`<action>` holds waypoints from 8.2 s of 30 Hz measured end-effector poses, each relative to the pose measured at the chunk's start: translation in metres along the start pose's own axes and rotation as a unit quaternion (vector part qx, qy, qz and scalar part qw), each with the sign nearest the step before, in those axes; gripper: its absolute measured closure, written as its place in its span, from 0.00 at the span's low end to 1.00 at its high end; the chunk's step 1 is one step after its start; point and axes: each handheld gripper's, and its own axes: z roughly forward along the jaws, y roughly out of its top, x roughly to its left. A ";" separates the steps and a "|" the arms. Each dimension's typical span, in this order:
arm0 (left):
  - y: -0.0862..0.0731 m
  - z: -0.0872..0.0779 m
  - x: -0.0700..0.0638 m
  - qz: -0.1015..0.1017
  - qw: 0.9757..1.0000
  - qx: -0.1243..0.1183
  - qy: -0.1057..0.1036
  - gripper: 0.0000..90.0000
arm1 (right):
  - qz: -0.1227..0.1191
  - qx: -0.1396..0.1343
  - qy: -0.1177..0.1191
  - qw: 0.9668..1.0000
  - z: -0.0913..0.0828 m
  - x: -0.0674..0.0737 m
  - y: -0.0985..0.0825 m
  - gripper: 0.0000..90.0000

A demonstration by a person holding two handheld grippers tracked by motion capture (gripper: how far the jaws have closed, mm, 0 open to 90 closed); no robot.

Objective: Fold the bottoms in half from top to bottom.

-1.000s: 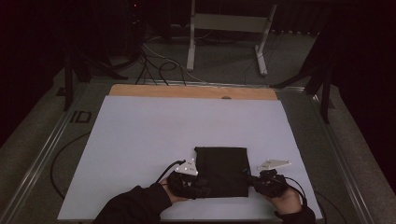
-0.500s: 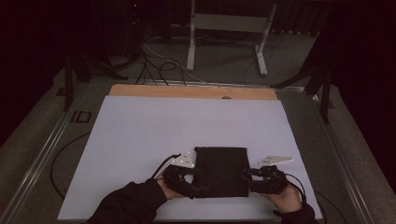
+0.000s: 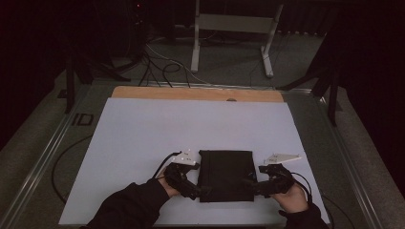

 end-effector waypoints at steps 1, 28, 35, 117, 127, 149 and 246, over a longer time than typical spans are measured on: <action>0.000 0.000 0.000 0.000 1.000 0.000 0.005 0.02 | 0.001 -0.001 0.000 1.000 -0.001 -0.001 0.001 0.15; 0.020 0.003 0.023 -0.076 0.993 0.002 0.092 0.00 | 0.001 -0.047 -0.066 0.997 0.003 -0.016 0.028 0.14; 0.020 0.012 0.032 -0.095 0.992 0.004 0.084 0.00 | 0.006 -0.052 -0.082 0.995 0.014 -0.023 0.029 0.14; 0.002 0.057 0.050 -0.193 0.981 -0.015 0.027 0.82 | 0.058 0.017 0.014 0.998 0.061 -0.037 0.006 0.89; 0.015 0.046 0.041 -0.170 0.984 -0.034 0.036 0.82 | 0.046 -0.006 0.014 0.999 0.052 -0.032 0.010 0.89; 0.038 0.023 0.028 -0.133 0.989 -0.060 0.024 0.82 | 0.030 -0.061 0.007 0.998 0.025 -0.024 0.023 0.90; 0.042 -0.099 0.078 -0.124 0.984 -0.093 0.088 0.83 | -0.048 -0.108 0.036 0.992 0.067 0.026 0.141 0.90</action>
